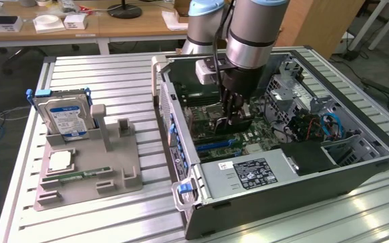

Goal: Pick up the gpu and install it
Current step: 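Insert the gpu into the slot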

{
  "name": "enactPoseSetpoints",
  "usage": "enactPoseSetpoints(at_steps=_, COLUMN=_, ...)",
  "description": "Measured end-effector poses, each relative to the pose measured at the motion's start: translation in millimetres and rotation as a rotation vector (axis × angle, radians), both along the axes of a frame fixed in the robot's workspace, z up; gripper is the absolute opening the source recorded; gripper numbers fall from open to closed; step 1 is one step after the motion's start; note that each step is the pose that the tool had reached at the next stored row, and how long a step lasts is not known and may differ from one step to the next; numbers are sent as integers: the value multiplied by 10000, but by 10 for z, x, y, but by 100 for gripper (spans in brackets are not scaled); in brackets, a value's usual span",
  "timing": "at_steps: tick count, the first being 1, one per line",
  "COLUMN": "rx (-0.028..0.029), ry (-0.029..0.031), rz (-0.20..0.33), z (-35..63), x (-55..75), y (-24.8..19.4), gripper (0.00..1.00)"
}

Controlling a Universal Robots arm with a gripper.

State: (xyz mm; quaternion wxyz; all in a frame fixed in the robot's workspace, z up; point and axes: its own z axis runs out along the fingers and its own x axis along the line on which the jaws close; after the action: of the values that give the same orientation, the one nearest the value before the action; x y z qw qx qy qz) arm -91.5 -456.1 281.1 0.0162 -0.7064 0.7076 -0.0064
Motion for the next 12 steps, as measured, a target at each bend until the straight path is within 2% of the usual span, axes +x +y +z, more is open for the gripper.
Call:
enactPoseSetpoints(at_steps=4, rx=-17, ry=0, rz=0, z=-3, x=0, y=-23, gripper=26)
enactPoseSetpoints(at_steps=12, rx=-25, ry=3, rz=1, z=-27, x=-25, y=-26, gripper=26)
